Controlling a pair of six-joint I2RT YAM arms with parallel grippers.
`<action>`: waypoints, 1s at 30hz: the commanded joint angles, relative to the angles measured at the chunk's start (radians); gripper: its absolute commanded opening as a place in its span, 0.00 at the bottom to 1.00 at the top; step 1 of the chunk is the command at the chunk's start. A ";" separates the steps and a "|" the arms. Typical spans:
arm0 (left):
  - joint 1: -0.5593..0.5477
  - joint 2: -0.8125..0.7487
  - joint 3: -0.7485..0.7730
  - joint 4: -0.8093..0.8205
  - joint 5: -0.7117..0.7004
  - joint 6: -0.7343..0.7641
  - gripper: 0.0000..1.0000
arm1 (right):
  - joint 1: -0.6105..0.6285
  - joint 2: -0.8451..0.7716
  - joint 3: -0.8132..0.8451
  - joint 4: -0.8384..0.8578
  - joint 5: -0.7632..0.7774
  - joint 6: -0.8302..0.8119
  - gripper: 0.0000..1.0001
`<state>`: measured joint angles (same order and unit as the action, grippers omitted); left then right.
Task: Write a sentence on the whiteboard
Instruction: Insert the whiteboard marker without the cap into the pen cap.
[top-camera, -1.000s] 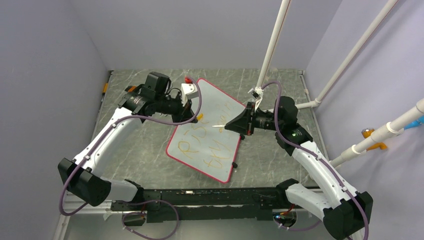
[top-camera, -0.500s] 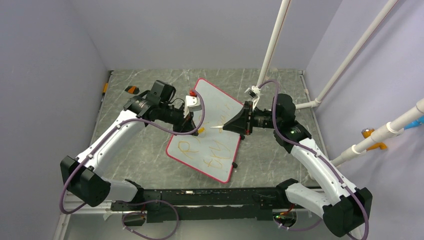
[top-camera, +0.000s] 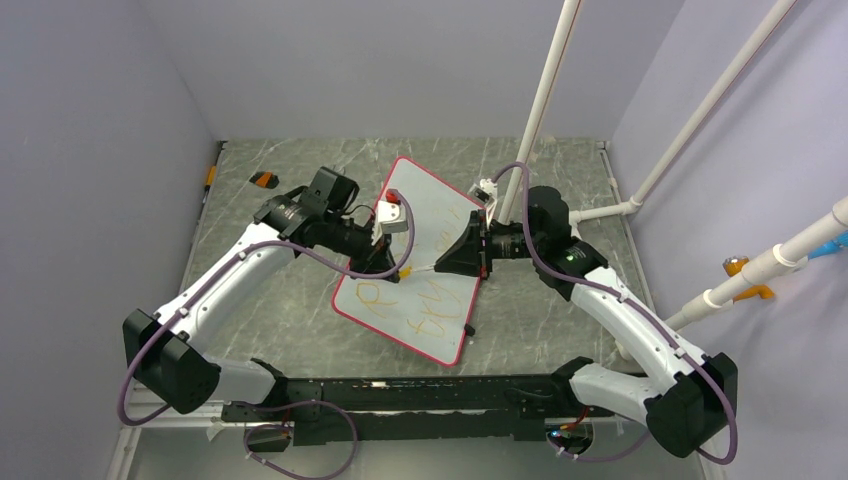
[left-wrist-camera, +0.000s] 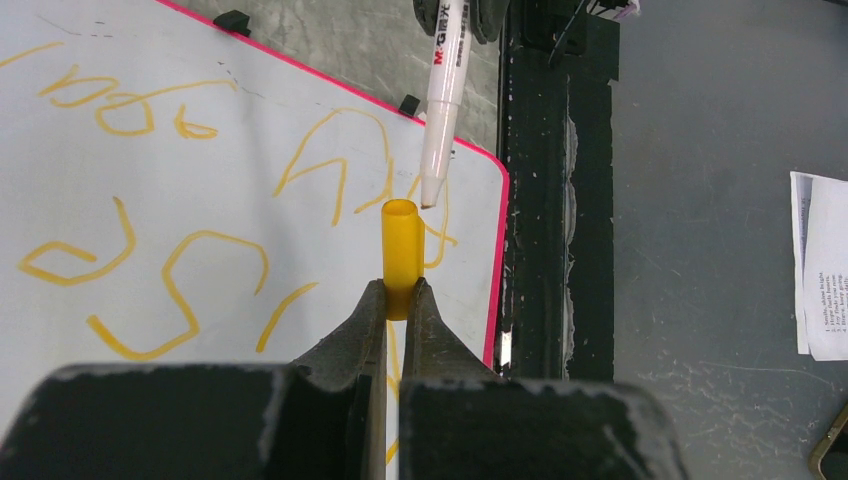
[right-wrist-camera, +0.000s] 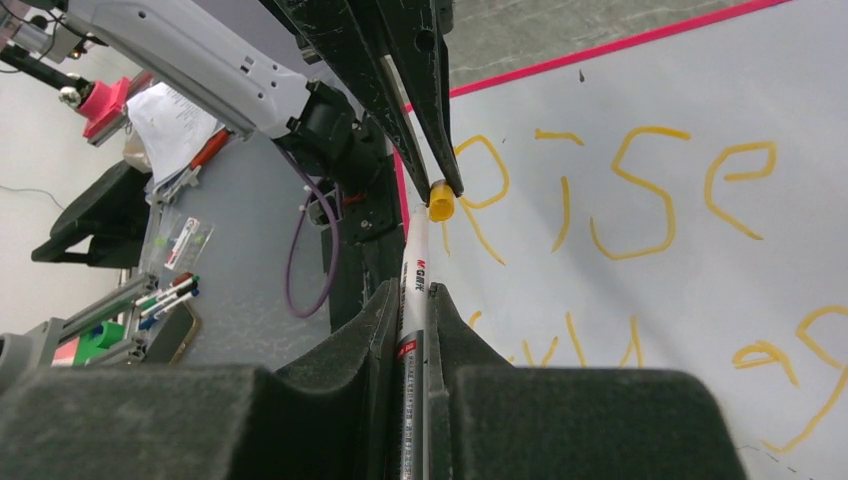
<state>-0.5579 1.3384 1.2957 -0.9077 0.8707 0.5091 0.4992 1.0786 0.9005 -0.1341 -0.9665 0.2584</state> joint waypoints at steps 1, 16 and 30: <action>-0.014 -0.008 -0.001 -0.001 0.023 0.017 0.00 | 0.016 0.003 0.055 0.000 0.014 -0.046 0.00; -0.018 -0.020 -0.009 0.014 -0.004 0.006 0.00 | 0.019 -0.022 0.051 -0.008 0.073 -0.049 0.00; -0.018 -0.023 -0.012 0.022 -0.017 -0.004 0.00 | 0.019 -0.009 0.048 -0.032 0.072 -0.056 0.00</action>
<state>-0.5713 1.3388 1.2827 -0.9031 0.8398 0.5037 0.5167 1.0767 0.9142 -0.1761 -0.8814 0.2287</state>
